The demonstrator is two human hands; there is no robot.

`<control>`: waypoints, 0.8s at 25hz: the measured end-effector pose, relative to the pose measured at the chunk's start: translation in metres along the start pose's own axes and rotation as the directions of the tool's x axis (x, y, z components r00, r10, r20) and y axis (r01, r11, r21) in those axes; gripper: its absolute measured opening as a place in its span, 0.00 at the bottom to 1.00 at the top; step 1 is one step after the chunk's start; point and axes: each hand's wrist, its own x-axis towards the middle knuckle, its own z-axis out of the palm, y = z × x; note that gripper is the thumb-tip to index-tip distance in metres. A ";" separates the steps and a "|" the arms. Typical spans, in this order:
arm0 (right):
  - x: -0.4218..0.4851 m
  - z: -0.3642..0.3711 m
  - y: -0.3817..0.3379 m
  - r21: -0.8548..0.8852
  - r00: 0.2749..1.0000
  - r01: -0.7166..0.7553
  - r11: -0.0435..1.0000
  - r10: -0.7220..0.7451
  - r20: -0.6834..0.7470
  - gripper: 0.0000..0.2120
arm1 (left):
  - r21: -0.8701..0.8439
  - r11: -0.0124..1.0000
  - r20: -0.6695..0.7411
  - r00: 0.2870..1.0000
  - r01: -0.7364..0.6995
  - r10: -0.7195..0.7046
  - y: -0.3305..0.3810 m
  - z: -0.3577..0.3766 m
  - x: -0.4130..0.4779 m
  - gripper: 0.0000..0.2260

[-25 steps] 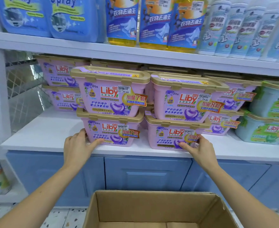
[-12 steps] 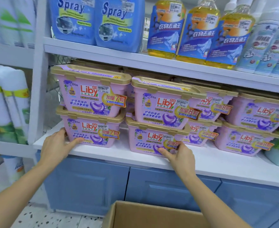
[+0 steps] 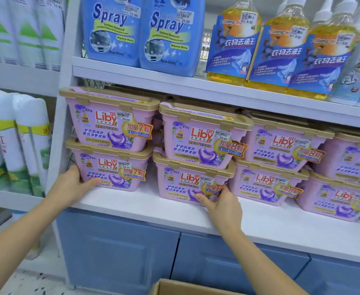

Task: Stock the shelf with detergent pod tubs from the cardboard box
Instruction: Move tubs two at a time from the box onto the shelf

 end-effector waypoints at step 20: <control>0.048 0.018 0.015 -0.012 0.998 -0.039 0.999 0.039 0.045 0.19 | -0.091 0.996 0.016 1.000 0.021 -0.019 0.031 0.024 0.028 0.22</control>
